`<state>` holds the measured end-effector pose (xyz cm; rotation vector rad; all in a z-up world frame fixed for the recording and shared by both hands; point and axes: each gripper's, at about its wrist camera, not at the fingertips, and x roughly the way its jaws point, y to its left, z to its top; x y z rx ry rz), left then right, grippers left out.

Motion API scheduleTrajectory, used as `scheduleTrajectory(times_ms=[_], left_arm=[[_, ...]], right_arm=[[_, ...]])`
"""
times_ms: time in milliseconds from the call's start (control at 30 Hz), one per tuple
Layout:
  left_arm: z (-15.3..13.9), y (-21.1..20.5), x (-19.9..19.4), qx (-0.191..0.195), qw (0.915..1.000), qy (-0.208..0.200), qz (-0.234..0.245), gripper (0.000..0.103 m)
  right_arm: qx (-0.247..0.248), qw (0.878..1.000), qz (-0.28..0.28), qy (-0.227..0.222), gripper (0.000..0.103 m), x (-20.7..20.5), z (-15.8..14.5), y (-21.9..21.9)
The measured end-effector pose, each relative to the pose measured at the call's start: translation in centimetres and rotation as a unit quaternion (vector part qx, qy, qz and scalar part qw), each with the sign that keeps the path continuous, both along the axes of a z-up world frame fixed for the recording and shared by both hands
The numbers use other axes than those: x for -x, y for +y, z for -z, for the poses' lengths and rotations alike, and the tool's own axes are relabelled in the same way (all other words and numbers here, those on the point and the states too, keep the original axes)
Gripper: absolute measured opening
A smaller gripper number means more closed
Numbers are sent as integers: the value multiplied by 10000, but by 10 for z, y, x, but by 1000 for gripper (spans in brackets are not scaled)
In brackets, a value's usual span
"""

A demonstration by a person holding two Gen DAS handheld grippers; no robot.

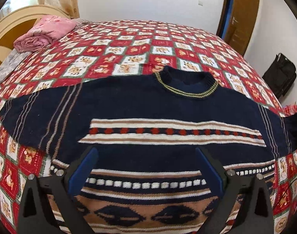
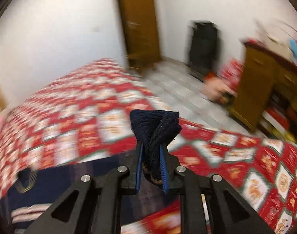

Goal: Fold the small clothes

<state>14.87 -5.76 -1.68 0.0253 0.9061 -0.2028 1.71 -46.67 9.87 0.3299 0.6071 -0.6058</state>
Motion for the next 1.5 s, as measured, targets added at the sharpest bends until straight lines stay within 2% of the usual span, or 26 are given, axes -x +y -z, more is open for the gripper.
scheduleTrajectory(times_ms=[67,167,267,367,433,533,600,633,733,800,833,867,933,1067,1167,1300,1367,1433,1500], left_arm=[[-2,9,1,41,10000,-35,-50,101],[-5,26,3,107,9998,-120,-152,101],[-8,48,7,95,9992,-232,-322,101],[-10,71,11,76,9982,-325,-507,101],[-9,89,14,6,9970,-371,-675,102],[-5,113,14,-18,9954,-321,-907,102],[-1,126,13,8,9945,-274,-1010,102],[0,131,12,27,9942,-258,-1045,102],[4,139,12,210,9941,-245,-1039,102],[4,136,10,364,9947,-253,-923,102],[4,130,8,429,9954,-281,-803,102],[3,126,8,472,9960,-281,-702,102],[4,109,2,569,9975,-172,-389,102],[10,60,-12,741,9967,52,340,102],[21,25,-28,933,9924,386,697,99],[46,-3,-53,1153,9862,946,720,67],[45,-9,-55,1210,9878,762,623,67],[44,-16,-57,1268,9869,727,686,59],[42,-23,-57,1286,9862,702,774,41]], right_arm=[[159,9979,-623,-92,17,-22,-12,59],[239,9875,-1553,-83,17,-61,-6,147],[291,9744,-2230,9,17,-94,20,229],[37,9573,-2888,99,17,-124,58,302],[-155,9449,-3270,51,17,-133,80,335],[-992,9137,-3927,321,18,-152,114,364],[-1428,8959,-4174,518,18,-151,126,369],[-1586,8922,-4196,518,18,-147,126,366],[-1616,8998,-4051,131,19,-124,112,342],[-1756,9096,-3764,-94,45,-101,100,308],[-1934,9131,-3583,-243,72,-89,96,289],[-2068,9181,-3353,-433,79,-77,94,269],[-2097,9302,-2948,-619,80,-59,89,239],[-1563,9588,-2345,-350,80,-27,89,212],[-1492,9660,-2092,-296,80,-4,95,195],[-1415,9718,-1873,-231,80,13,108,183],[-1493,9716,-1826,-181,80,18,115,176],[-1538,9716,-1793,-136,80,20,122,172],[-1532,9734,-1701,-79,80,22,127,168]])
